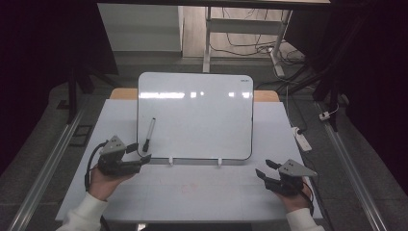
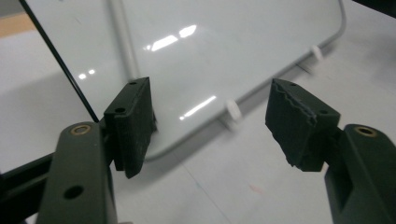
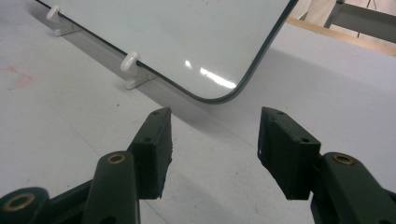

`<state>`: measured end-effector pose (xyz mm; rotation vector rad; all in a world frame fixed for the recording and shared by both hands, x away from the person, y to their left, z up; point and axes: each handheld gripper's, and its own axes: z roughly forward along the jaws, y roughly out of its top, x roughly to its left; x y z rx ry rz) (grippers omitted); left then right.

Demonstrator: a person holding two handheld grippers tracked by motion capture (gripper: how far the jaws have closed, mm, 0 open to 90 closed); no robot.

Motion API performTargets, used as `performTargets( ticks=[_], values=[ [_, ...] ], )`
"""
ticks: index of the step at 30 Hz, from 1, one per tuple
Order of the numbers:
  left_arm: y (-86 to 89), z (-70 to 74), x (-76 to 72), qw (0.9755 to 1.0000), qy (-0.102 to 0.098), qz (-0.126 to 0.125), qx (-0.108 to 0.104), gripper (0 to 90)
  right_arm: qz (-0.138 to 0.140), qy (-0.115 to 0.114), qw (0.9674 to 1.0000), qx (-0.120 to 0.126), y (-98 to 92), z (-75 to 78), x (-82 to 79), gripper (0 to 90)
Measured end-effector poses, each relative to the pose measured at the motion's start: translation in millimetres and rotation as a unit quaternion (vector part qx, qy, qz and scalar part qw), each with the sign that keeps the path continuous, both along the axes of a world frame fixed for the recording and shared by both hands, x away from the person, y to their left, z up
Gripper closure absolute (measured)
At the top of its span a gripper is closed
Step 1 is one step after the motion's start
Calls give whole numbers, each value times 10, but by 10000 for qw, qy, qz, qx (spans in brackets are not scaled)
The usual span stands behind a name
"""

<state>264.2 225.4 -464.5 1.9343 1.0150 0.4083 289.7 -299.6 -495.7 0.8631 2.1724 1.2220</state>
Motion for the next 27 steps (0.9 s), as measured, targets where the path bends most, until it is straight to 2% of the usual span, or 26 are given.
performTargets(
  ticks=[6, 11, 15, 27],
  values=[
    [82, -158, -182, 9999, 92, -144, -12, 295, 86, -65, 9999, -71, 3, -1, -2, 433],
    [174, -292, -237, 9996, 231, -150, -25, 282, 159, -136, 9997, -152, -12, -33, -4, 426],
    [215, -390, -252, 9993, 344, -113, 4, 272, 133, -91, 9996, -230, -39, -89, 8, 418],
    [221, -413, -263, 9994, 327, -95, 43, 263, 143, -93, 9996, -230, -54, -112, 17, 416]
  ],
)
